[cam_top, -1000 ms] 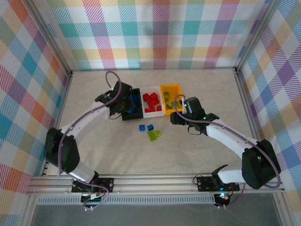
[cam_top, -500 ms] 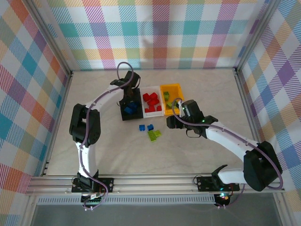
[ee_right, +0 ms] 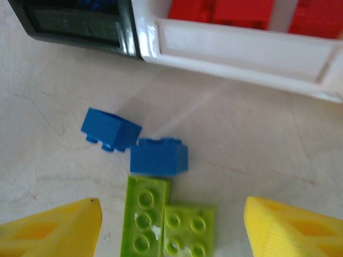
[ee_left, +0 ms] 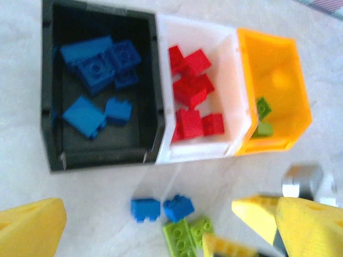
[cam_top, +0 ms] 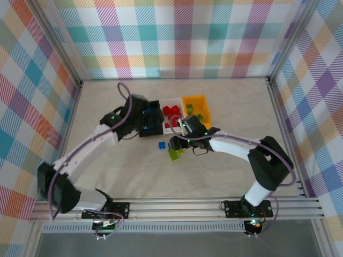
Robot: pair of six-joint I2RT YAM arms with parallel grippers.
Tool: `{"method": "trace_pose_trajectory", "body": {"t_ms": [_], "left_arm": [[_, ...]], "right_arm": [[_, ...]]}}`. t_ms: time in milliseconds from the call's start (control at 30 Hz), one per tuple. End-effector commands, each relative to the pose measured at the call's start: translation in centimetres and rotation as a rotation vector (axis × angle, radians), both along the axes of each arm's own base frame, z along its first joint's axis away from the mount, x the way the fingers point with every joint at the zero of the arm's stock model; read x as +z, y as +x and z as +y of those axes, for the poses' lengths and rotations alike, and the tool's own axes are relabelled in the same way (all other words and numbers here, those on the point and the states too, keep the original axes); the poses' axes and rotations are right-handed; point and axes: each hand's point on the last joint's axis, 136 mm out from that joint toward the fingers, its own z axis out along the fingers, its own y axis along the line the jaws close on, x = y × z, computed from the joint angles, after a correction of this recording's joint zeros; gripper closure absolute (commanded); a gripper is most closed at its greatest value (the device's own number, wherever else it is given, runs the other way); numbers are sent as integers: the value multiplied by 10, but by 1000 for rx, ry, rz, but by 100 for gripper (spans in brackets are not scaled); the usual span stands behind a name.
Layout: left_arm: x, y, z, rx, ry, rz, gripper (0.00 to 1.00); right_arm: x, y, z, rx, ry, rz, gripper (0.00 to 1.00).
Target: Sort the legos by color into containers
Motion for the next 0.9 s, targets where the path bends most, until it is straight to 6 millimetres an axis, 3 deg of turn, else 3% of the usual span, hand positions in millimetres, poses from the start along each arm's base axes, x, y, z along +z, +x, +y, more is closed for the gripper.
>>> {"method": "trace_pose_trajectory", "body": {"t_ms": [0,133,267,467,867], "left_arm": [[-35,-32,19,51,-13,77,0],[-49,-62,38,76,-27,93,0],[-62,-76,47,89,-16,116,0],[-70,-77,49,93,-3,132,0],[-74,-75,52,106,24,139,0]], "right_arm": [[2,11,15,12,-26,-38,30],[-9,4,11,6,-62,-23,37],[-16,-6,0,-14,-84,-17,39],[-39,-15,-7,-11,-119,34,45],[-57,-27,-12,13,-183,72,49]]}}
